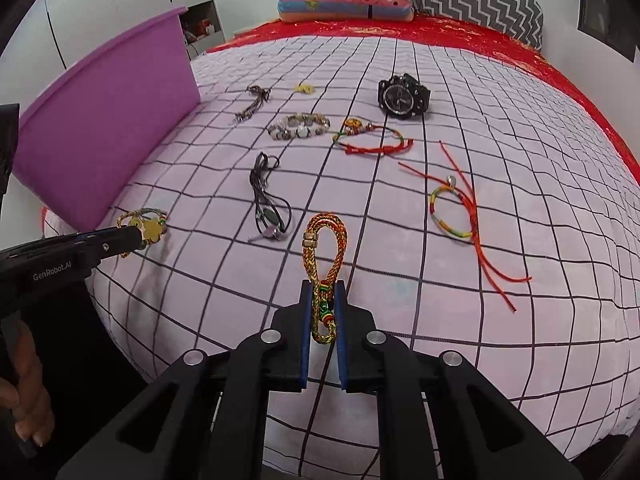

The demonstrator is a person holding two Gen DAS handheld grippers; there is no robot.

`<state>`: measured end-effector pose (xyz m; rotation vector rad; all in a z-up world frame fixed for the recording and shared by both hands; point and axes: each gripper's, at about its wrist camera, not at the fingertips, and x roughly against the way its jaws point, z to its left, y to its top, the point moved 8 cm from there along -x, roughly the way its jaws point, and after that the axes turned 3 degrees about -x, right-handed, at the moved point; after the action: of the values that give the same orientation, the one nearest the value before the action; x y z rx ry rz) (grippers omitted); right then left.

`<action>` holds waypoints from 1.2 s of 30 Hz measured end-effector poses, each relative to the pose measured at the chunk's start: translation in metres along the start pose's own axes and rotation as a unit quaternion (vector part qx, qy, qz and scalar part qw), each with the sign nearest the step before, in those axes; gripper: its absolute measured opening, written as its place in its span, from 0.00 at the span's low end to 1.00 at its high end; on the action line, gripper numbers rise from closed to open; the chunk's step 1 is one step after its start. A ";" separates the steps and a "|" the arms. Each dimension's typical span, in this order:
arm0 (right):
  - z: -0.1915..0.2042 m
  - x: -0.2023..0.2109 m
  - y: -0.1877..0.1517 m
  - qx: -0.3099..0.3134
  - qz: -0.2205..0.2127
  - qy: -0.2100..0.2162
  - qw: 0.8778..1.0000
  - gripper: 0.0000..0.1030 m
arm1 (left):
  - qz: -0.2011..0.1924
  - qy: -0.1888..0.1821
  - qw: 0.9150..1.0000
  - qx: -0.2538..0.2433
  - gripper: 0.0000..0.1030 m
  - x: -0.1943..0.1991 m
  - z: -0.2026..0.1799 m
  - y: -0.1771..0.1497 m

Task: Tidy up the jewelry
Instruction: 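Carry both held bracelets up and over into the purple basin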

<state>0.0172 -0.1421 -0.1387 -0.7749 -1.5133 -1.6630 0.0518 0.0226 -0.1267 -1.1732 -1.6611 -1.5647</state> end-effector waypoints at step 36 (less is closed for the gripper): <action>0.172 0.089 0.171 0.086 -0.122 0.144 0.978 0.10 | -0.170 0.053 0.983 0.036 0.12 0.150 0.102 0.122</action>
<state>0.1044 0.0133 0.0484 -0.2489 -1.5623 -1.7057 0.1069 0.1454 0.0459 -0.7833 -1.9029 -1.7180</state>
